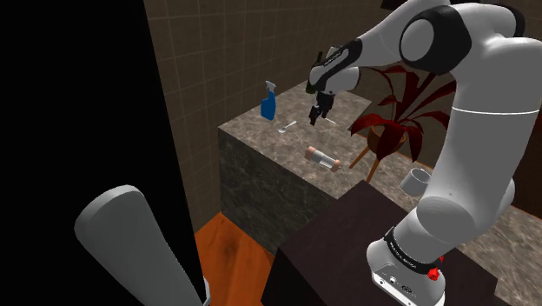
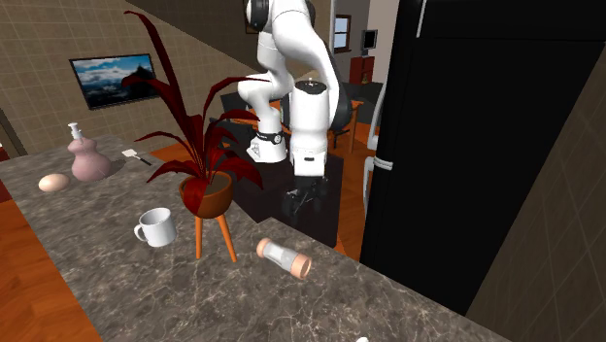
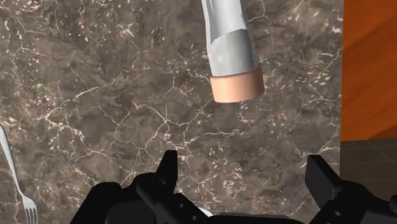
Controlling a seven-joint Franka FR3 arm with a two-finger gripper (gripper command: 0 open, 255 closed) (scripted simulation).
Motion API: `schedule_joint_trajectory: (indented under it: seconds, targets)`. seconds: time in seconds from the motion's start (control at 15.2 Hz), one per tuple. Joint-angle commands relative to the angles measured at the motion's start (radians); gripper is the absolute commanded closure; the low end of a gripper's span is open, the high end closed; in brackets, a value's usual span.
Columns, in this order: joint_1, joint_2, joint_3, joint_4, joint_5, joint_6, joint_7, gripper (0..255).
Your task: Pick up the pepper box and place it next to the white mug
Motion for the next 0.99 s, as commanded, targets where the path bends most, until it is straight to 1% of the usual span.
schedule_joint_trajectory:
  seconds: [0.0, 0.59, 0.92]
  targets:
    - [0.008, 0.039, -0.001, -0.011, -0.015, 0.030, 0.005, 0]
    - [0.017, 0.229, -0.019, -0.048, -0.077, 0.159, -0.002, 0]
    - [0.002, 0.283, -0.008, -0.037, -0.068, 0.199, -0.010, 0]
